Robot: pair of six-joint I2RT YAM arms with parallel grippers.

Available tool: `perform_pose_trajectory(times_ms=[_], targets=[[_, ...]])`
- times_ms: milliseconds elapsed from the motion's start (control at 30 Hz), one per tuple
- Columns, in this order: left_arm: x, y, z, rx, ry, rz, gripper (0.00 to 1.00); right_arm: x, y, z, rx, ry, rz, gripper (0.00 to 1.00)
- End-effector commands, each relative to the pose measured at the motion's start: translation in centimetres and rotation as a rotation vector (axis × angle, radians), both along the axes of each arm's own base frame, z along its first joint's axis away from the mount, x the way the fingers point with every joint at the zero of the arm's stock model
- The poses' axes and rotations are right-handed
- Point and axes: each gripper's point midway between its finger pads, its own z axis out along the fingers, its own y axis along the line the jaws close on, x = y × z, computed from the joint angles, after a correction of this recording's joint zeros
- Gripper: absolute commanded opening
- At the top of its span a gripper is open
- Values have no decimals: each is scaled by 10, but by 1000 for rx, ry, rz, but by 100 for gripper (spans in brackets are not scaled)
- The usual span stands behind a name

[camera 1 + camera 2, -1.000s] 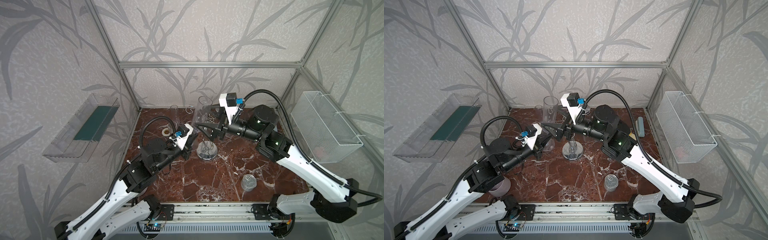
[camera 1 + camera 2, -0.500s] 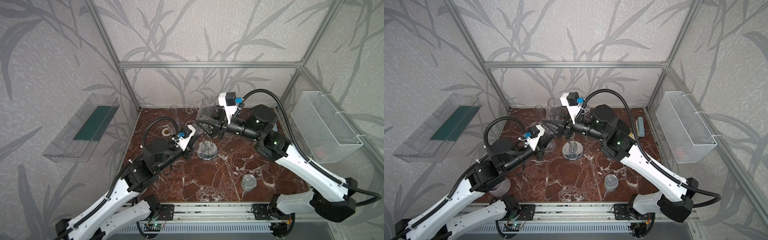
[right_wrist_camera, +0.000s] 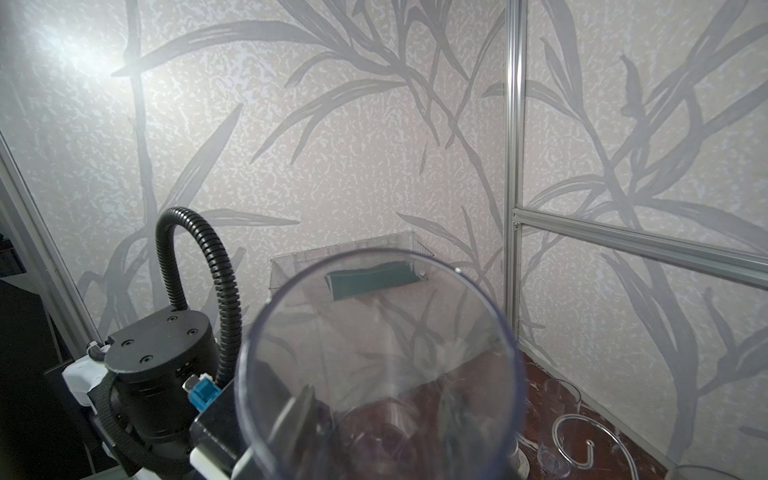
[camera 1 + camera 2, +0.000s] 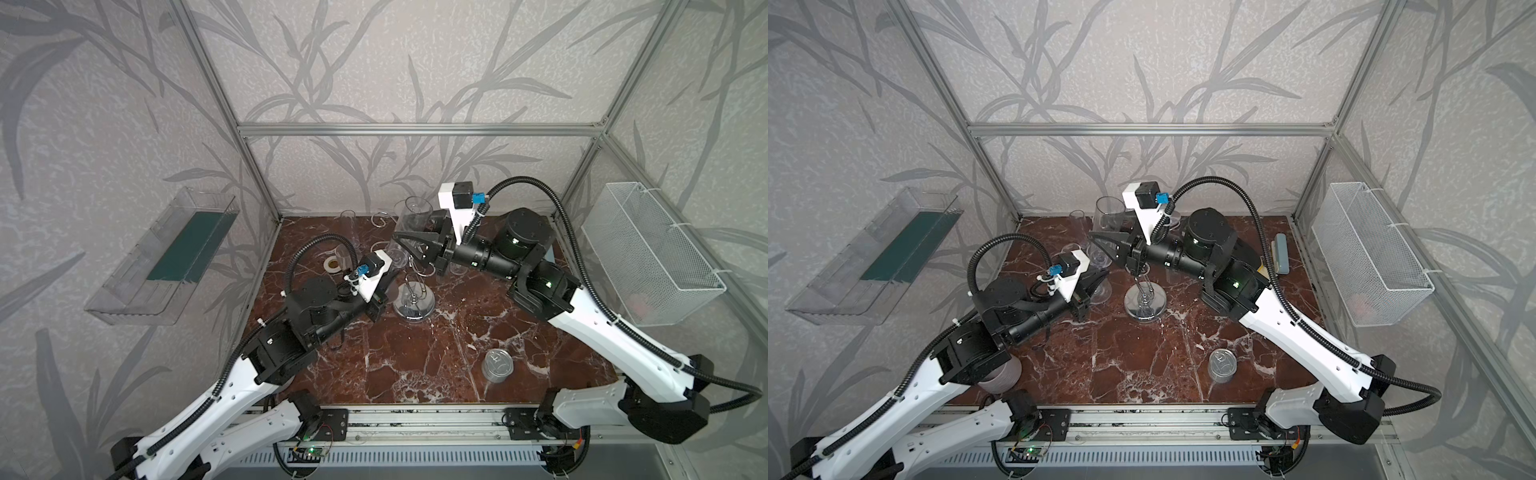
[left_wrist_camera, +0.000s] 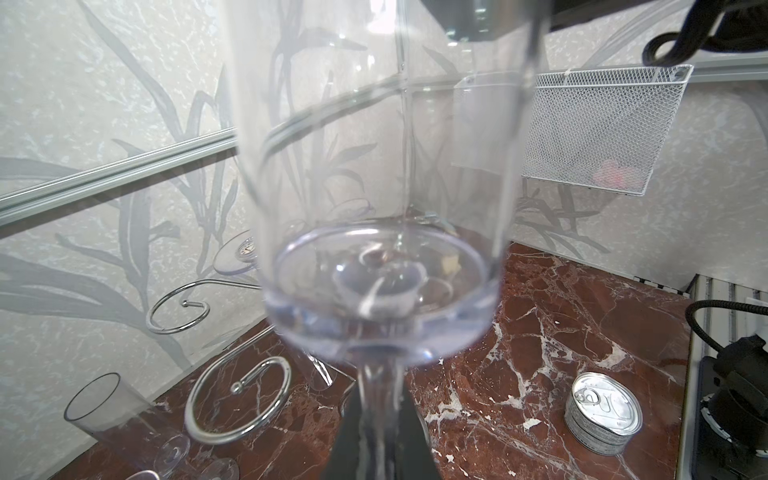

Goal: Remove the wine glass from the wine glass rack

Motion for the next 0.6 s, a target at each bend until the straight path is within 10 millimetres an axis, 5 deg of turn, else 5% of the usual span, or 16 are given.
perform_pose_trajectory(times_ms=[0, 233, 567], targets=[[-2, 4, 10, -20, -35, 10, 15, -7, -8, 19, 65, -36, 14, 40], [-6, 15, 23, -105, -83, 36, 48, -7, -17, 17, 54, -48, -16, 40], [0, 29, 33, -156, -126, 118, 54, -10, -44, 4, 12, -55, -94, 39]])
